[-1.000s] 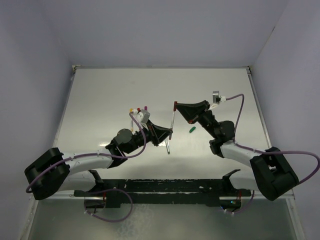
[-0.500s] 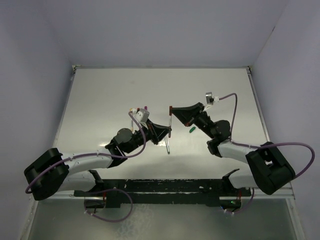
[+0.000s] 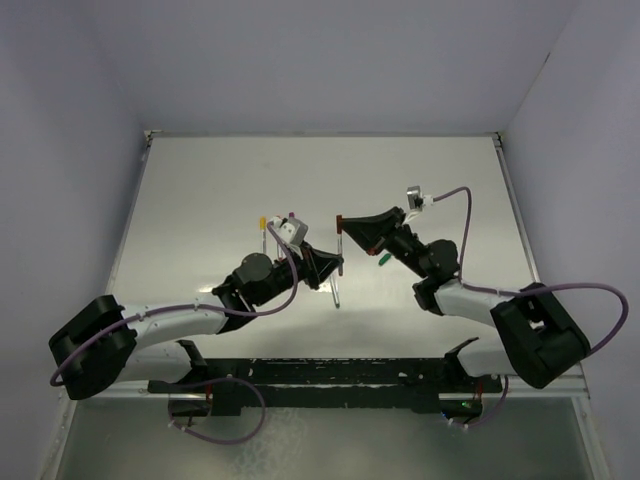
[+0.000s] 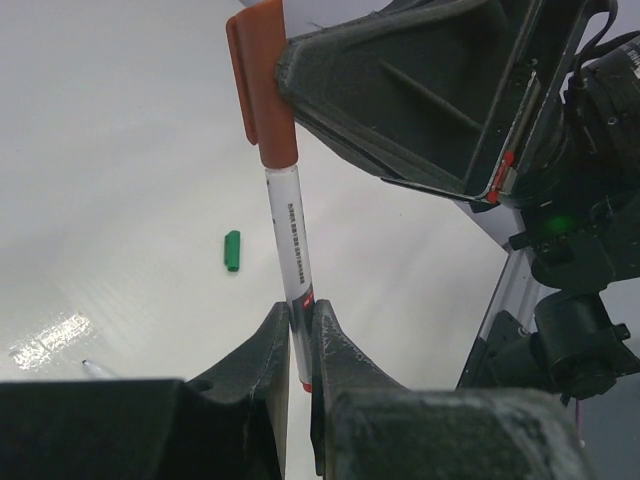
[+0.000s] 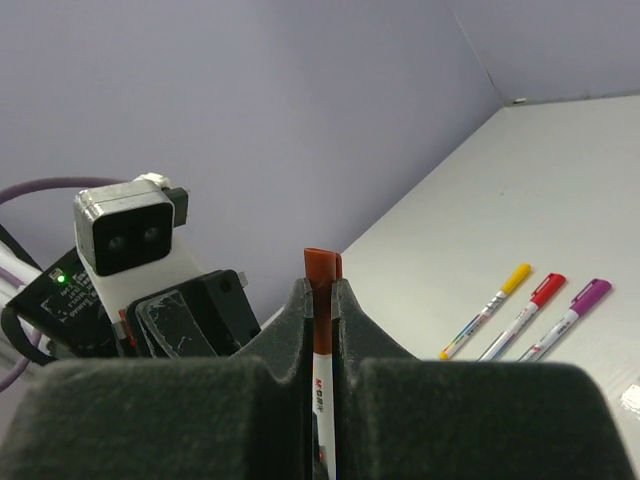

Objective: Insert the pens into the pen caps

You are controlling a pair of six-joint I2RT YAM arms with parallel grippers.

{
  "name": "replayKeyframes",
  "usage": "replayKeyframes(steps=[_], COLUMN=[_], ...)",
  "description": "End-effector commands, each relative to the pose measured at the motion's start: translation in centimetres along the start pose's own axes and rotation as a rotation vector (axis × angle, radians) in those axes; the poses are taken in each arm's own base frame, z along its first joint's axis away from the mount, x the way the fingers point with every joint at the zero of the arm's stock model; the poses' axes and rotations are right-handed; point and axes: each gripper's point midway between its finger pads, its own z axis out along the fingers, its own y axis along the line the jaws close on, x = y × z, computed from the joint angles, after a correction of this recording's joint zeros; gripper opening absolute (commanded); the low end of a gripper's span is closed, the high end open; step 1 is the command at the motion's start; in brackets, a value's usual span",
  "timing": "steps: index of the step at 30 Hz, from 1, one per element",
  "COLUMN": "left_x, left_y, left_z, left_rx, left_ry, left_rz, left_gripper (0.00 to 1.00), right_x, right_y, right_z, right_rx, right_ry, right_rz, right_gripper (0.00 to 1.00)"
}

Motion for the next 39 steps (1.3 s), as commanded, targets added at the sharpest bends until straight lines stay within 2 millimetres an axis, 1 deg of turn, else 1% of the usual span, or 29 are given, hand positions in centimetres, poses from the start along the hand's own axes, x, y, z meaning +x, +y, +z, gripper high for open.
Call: replayKeyframes(steps=[1, 6, 11, 15, 19, 21, 24, 27, 28, 30, 31, 34, 37, 39], left_x=[-11.1, -13.9, -15.8, -17.5, -19.0, -19.0, -17.8, -15.2, -13.9, -11.2, -9.8, -6.7, -4.0, -2.7], left_y=[-3.2, -3.5, -3.9, -4.3, -4.5, -4.4, -3.7, -2.3, -1.4, 0.2, 1.0, 2.6, 4.7, 6.0], left_z=[0.3, -0.2, -0.3, -0.4, -0.5, -0.5, -0.1, 0.3, 0.4, 0.3, 0.1, -0.5, -1.2, -1.5], left_rx=[0.041, 0.013, 0.01, 0.013, 0.012, 0.008, -0.009, -0.045, -0.07, -0.115, -0.138, -0.18, -0.247, -0.299], left_ry=[-0.33, -0.406, -0.453, -0.493, -0.512, -0.506, -0.461, -0.376, -0.335, -0.257, -0.215, -0.129, -0.059, -0.019], left_rz=[0.082, 0.116, 0.139, 0.154, 0.175, 0.18, 0.179, 0.179, 0.175, 0.165, 0.16, 0.148, 0.154, 0.159], left_gripper=[0.0, 0.0, 0.0, 0.0, 0.0, 0.0, 0.0, 0.0, 0.0, 0.0, 0.0, 0.0, 0.0, 0.0], right_x=[4.3, 5.7, 7.5, 9.0, 9.6, 9.5, 8.7, 7.3, 6.7, 5.4, 4.6, 3.1, 1.4, 0.6], right_y=[-0.6, -2.0, -3.0, -3.6, -4.0, -3.9, -3.8, -3.6, -3.4, -3.0, -2.8, -1.9, -0.7, -0.2], right_z=[-1.1, -1.7, -2.4, -2.9, -3.1, -3.0, -2.4, -1.5, -1.1, -0.3, 0.2, 1.3, 2.0, 1.8], right_rx=[0.026, 0.11, 0.176, 0.207, 0.23, 0.231, 0.239, 0.255, 0.253, 0.253, 0.251, 0.241, 0.212, 0.21], right_ry=[0.184, 0.257, 0.336, 0.382, 0.394, 0.389, 0.36, 0.312, 0.295, 0.253, 0.231, 0.201, 0.15, 0.124], right_rz=[-0.017, -0.086, -0.117, -0.104, -0.094, -0.094, -0.1, -0.101, -0.106, -0.123, -0.135, -0.147, -0.162, -0.171], right_gripper=[0.0, 0.0, 0.0, 0.0, 0.0, 0.0, 0.0, 0.0, 0.05, 0.18, 0.23, 0.37, 0.41, 0.41])
